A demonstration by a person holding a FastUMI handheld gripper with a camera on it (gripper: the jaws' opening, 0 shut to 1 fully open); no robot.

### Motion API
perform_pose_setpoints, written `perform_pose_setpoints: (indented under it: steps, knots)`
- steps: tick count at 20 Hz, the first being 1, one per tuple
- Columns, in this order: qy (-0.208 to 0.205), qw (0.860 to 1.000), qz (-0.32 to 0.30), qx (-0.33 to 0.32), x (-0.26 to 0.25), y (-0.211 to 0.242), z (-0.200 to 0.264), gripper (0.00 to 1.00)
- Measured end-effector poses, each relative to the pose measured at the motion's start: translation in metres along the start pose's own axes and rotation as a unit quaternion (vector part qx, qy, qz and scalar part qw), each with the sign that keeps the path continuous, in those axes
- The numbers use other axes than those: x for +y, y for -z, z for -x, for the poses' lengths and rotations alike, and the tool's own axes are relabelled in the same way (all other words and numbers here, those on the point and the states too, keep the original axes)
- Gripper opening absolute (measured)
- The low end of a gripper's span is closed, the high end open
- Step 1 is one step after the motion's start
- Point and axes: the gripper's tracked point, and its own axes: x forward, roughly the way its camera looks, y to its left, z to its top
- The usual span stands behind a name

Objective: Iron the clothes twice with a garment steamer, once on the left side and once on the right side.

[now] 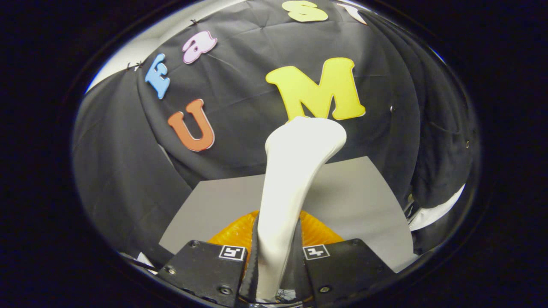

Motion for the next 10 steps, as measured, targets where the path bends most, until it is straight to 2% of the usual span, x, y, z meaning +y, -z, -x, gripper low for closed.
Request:
perform_pose_setpoints:
  steps: [2, 10]
  knots:
    - [-0.006, 1.000, 0.012, -0.017, 0.000, 0.001, 0.021, 0.35]
    - [0.018, 0.995, 0.031, -0.095, -0.030, 0.003, 0.118, 0.35]
